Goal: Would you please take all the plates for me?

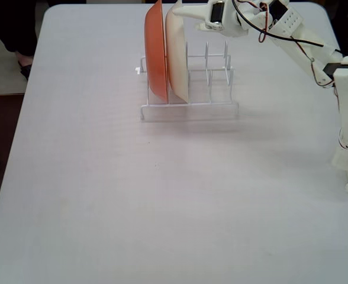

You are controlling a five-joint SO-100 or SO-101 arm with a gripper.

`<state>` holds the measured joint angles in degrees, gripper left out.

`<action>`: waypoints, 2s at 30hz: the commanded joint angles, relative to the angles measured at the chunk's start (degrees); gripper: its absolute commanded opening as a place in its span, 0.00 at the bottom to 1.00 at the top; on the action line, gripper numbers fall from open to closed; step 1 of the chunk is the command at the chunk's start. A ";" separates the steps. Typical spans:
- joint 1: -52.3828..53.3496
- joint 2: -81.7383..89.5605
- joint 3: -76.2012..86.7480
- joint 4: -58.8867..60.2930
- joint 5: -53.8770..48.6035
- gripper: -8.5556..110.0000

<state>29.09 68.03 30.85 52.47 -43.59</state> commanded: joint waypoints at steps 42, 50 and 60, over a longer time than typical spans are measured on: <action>2.29 25.58 -5.27 3.08 12.22 0.07; -0.18 38.94 0.79 5.54 15.21 0.07; -16.08 45.09 4.31 6.15 29.09 0.07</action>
<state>18.54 108.72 34.28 59.68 -18.11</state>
